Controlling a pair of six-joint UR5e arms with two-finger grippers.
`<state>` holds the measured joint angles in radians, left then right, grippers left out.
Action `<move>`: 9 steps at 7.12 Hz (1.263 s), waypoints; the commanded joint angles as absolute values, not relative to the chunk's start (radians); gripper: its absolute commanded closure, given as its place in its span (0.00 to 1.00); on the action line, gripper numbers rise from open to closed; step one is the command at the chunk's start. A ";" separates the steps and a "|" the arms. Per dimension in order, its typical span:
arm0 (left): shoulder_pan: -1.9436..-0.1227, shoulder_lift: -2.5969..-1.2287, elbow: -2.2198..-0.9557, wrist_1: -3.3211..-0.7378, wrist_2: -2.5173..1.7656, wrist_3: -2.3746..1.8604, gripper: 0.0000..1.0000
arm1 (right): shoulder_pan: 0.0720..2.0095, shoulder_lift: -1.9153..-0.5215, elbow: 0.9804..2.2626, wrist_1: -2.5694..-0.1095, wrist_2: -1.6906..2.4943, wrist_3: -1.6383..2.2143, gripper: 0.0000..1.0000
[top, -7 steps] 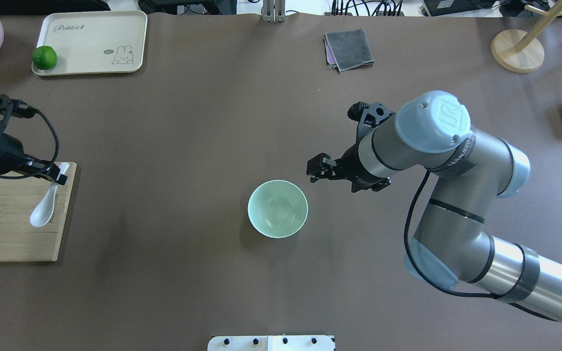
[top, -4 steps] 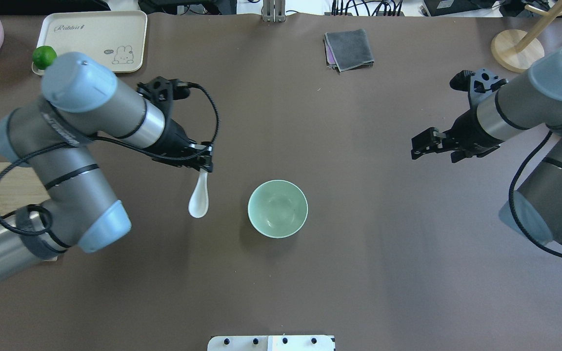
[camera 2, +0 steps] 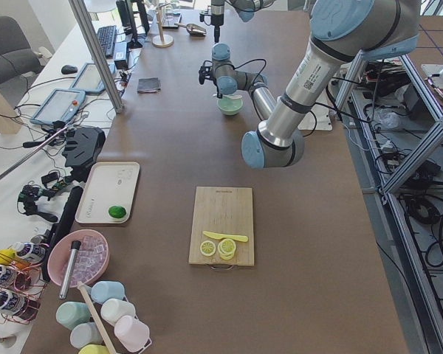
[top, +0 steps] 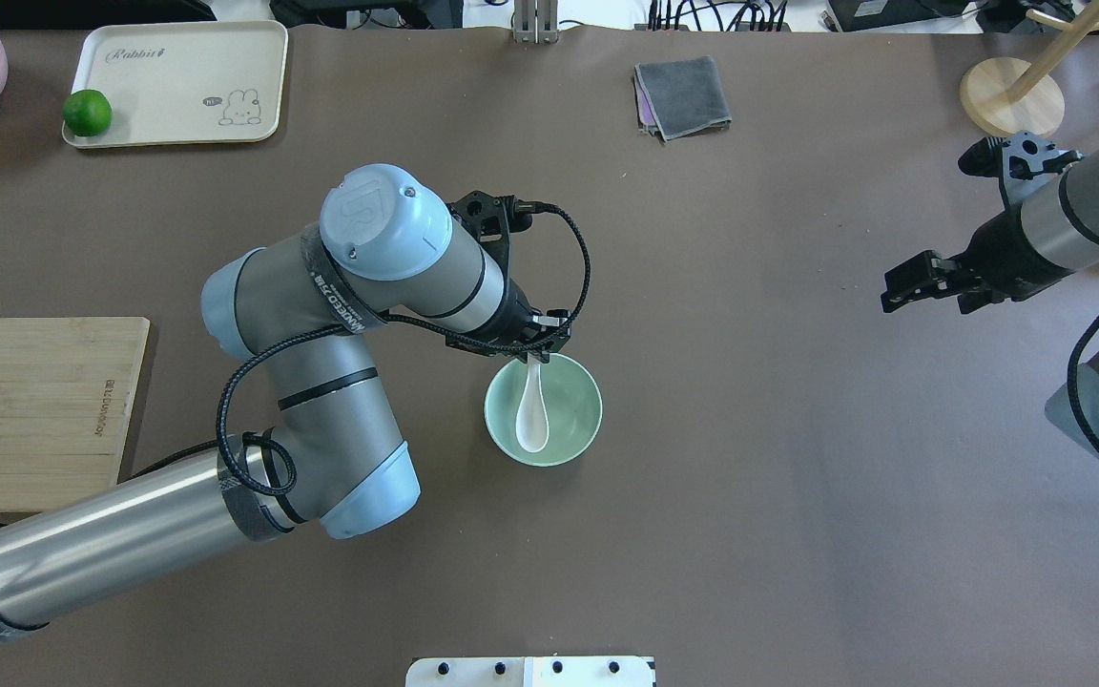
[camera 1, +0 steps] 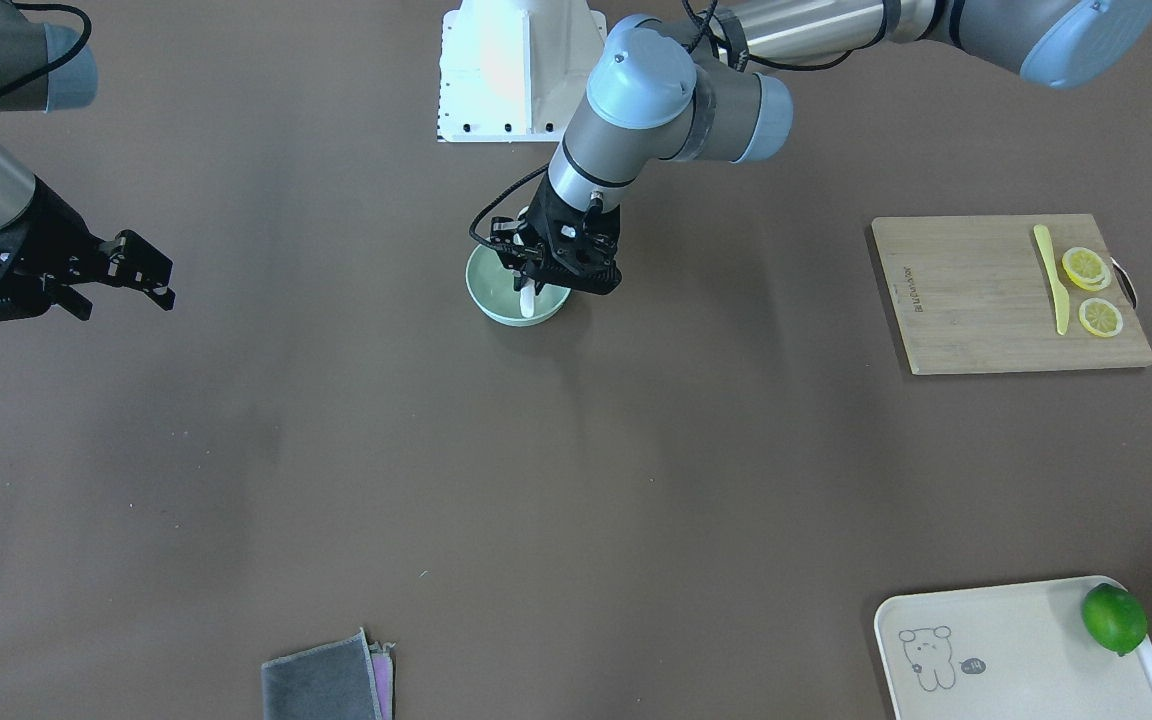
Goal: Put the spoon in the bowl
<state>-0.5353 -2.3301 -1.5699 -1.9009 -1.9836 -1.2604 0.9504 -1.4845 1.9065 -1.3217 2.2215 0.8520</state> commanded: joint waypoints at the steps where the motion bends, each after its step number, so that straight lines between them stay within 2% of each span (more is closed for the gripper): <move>1: -0.532 -2.313 -1.583 -1.902 -1.947 -1.258 0.02 | 0.954 -1.509 1.911 -1.318 2.221 0.850 0.00; 2: -0.541 -2.283 -1.600 -1.896 -1.945 -1.253 0.02 | 0.962 -1.511 1.910 -1.318 2.221 0.848 0.00; 4: -0.645 -2.090 -1.711 -1.887 -1.979 -0.997 0.02 | 0.995 -1.543 1.911 -1.318 2.221 0.788 0.00; 6: -0.869 -1.909 -1.723 -1.888 -2.145 -0.678 0.02 | 1.095 -1.603 1.895 -1.325 2.241 0.621 0.00; 9: -1.168 -1.622 -1.718 -1.888 -2.317 -0.193 0.02 | 1.346 -1.638 1.745 -1.331 2.359 0.256 0.00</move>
<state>-1.0473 -1.7379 -1.7213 -1.8883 -2.2545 -0.3672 1.2395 -1.6282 1.8128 -1.3288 2.3191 0.4081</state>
